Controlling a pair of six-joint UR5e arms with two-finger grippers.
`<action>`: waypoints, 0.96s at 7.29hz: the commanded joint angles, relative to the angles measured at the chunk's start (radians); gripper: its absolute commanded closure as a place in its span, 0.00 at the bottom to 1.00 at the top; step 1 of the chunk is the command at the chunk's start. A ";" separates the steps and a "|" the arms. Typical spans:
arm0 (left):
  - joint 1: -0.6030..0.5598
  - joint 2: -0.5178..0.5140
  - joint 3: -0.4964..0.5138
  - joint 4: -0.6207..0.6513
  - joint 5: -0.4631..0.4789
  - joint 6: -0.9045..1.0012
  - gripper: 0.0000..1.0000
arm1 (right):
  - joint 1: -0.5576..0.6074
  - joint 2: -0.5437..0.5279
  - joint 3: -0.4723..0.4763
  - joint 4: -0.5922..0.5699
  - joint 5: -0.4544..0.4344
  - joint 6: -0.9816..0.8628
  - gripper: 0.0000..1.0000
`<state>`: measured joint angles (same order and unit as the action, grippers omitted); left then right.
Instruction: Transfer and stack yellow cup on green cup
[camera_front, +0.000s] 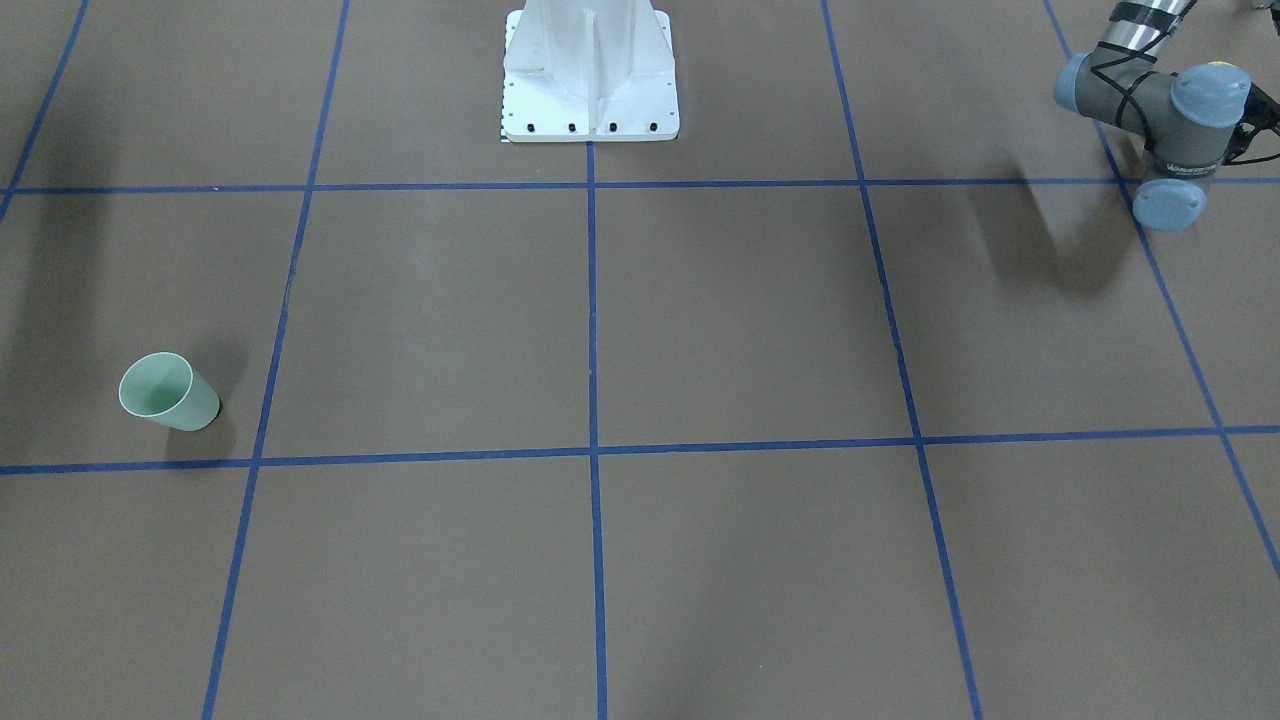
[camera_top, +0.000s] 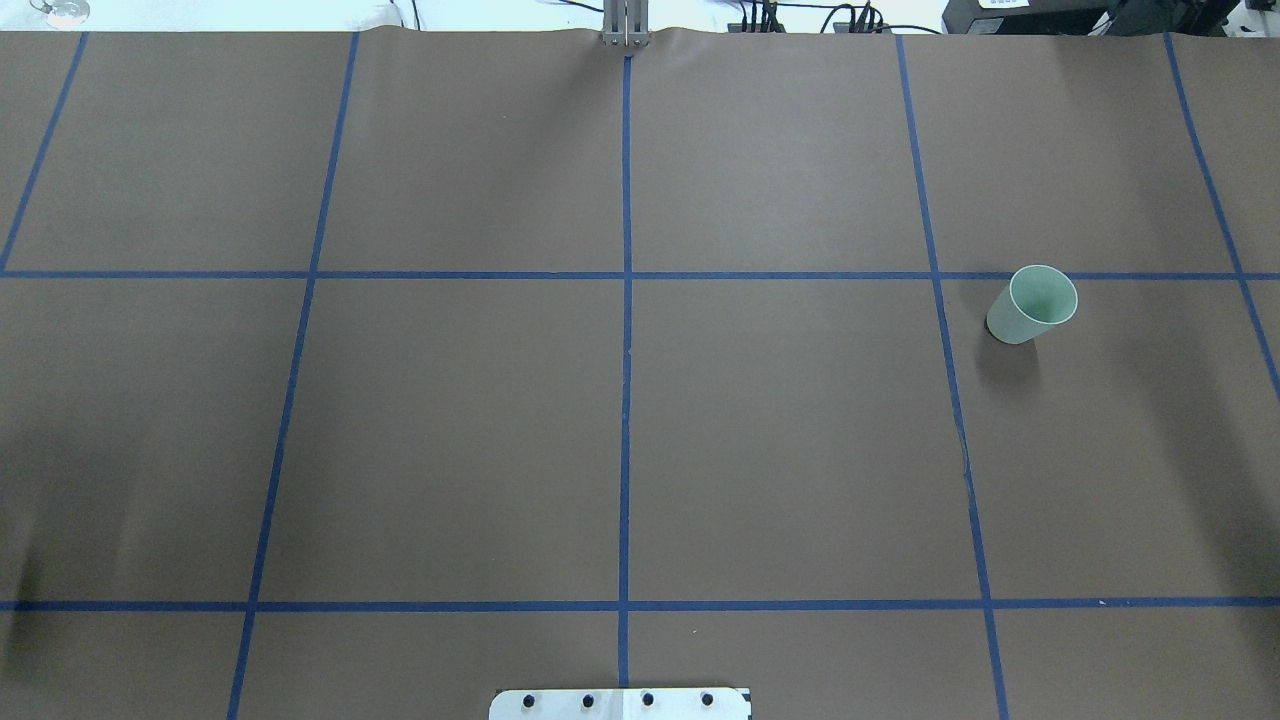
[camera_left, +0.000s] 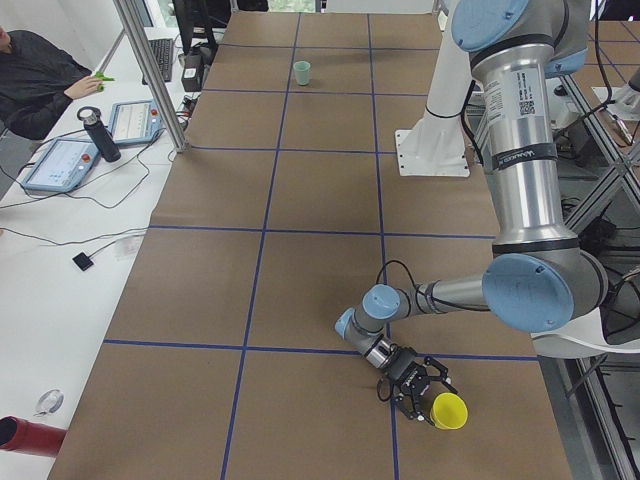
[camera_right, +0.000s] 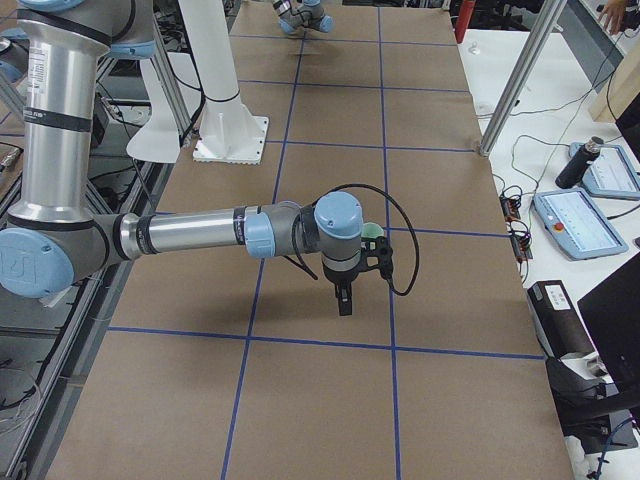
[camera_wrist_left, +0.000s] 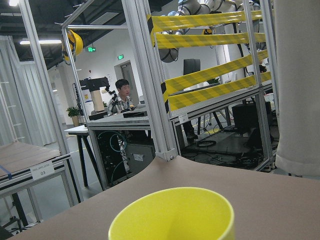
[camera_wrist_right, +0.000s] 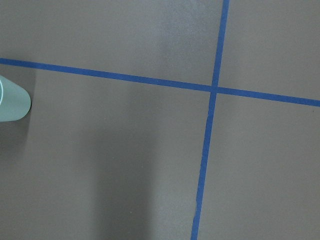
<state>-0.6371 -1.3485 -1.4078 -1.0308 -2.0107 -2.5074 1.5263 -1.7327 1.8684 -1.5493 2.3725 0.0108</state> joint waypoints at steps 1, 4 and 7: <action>0.001 0.000 0.039 -0.017 -0.007 -0.001 0.00 | 0.000 -0.001 0.000 0.000 0.002 0.000 0.00; 0.002 0.000 0.073 -0.031 -0.028 -0.001 0.00 | 0.000 0.001 0.000 0.000 0.002 0.000 0.00; 0.007 -0.001 0.082 -0.031 -0.034 -0.001 0.12 | 0.000 0.001 0.000 0.000 0.002 0.000 0.00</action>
<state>-0.6324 -1.3486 -1.3288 -1.0613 -2.0423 -2.5080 1.5263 -1.7320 1.8684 -1.5493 2.3746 0.0108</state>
